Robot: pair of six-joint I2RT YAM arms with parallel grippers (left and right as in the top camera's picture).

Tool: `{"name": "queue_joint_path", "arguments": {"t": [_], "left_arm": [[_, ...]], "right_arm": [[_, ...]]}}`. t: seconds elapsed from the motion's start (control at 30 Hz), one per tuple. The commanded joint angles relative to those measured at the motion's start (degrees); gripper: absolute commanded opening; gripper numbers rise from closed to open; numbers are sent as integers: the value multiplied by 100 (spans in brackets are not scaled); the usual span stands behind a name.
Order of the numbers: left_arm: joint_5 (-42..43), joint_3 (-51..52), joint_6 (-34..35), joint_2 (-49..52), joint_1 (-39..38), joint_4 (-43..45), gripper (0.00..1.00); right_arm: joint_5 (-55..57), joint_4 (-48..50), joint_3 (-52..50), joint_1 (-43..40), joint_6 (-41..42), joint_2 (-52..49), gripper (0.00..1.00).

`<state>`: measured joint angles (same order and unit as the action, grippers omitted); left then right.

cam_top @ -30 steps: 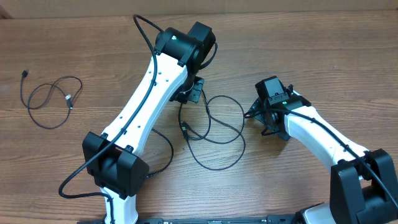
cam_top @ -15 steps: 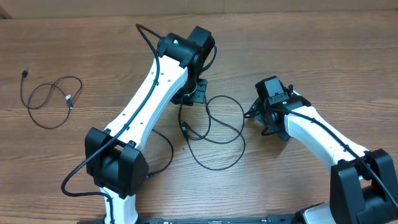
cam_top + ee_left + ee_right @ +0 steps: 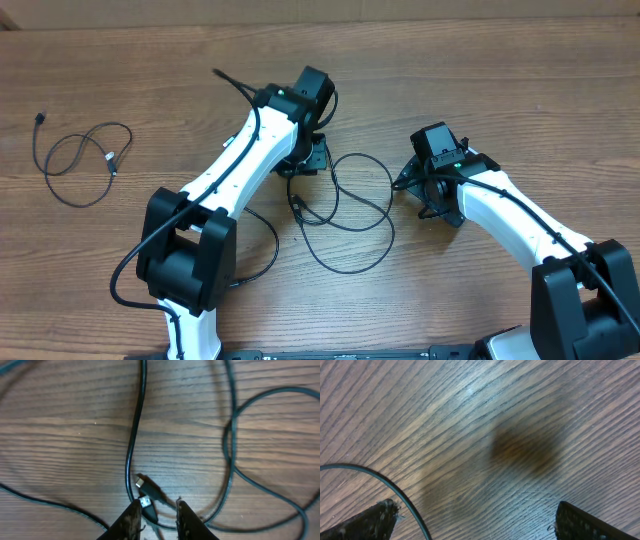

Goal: Untangle cables

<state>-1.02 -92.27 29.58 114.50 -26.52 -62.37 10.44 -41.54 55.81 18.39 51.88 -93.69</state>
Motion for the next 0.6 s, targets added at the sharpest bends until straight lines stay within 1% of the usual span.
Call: {"name": "queue_joint_path", "arguments": {"t": [0.0,0.17,0.37,0.43,0.5,0.57], "left_arm": [[-15,374,409,57,0,278,26],[-437,765,752,57,0,612,27],[-356,1187,793,57,-2,1257,32],[-341,1296,791,57,-2,1408,36],[-341,1384,791,57,-9,1499,34],[-343,1425,793,57,-13,1508,36]], "right_arm": [[-24,28,-33,-15,44,87,100],[-24,28,-31,-15,44,87,100],[-24,28,-33,-15,44,87,100],[-24,28,-31,-15,44,87,100],[-24,28,-33,-15,44,87,100],[-24,28,-31,-15,44,87,100]]}}
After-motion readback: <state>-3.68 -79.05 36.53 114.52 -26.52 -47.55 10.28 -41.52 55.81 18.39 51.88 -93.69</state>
